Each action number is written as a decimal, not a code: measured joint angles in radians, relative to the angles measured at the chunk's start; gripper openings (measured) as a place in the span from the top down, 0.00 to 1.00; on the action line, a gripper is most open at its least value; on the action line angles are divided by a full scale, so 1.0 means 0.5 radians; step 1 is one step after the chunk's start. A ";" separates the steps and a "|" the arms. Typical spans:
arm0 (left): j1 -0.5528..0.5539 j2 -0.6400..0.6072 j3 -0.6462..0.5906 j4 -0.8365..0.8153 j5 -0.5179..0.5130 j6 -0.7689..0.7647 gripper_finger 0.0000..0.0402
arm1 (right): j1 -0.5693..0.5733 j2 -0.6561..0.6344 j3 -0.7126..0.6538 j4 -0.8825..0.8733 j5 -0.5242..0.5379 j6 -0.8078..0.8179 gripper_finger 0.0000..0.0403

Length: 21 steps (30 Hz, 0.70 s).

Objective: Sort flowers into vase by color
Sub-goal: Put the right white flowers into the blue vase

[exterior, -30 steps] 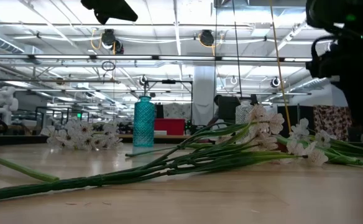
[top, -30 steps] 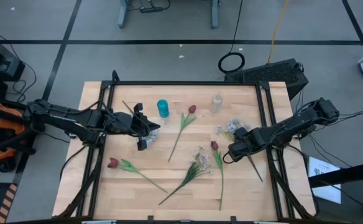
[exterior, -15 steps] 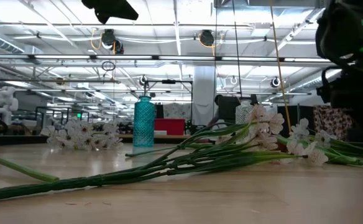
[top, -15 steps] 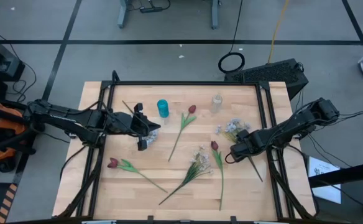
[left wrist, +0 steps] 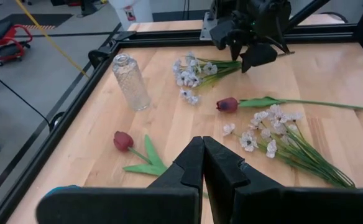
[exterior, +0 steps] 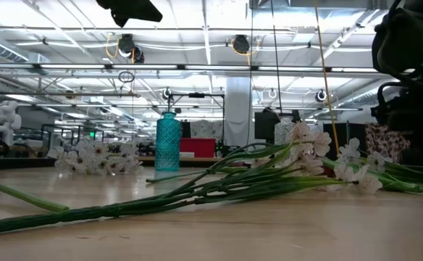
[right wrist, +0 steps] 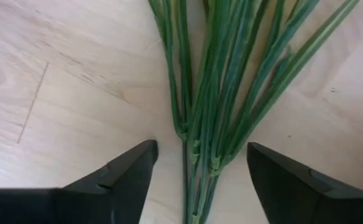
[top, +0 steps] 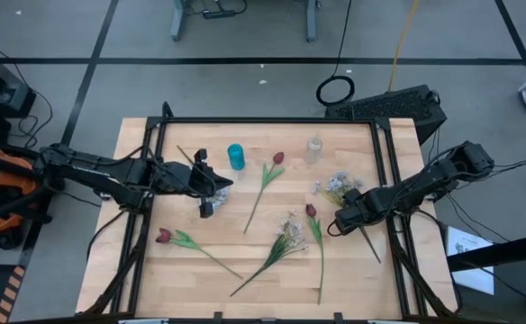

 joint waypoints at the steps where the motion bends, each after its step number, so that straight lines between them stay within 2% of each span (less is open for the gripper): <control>1: 0.000 0.000 0.000 -0.001 0.000 0.000 0.97 | 0.000 0.002 -0.001 0.003 -0.001 0.000 0.41; 12: 0.000 0.000 0.000 0.003 0.000 -0.001 0.97 | 0.001 0.004 -0.003 0.025 -0.011 -0.009 0.67; 21: 0.000 0.000 0.000 0.003 0.000 -0.002 0.97 | 0.002 0.006 -0.008 0.082 -0.017 0.001 0.82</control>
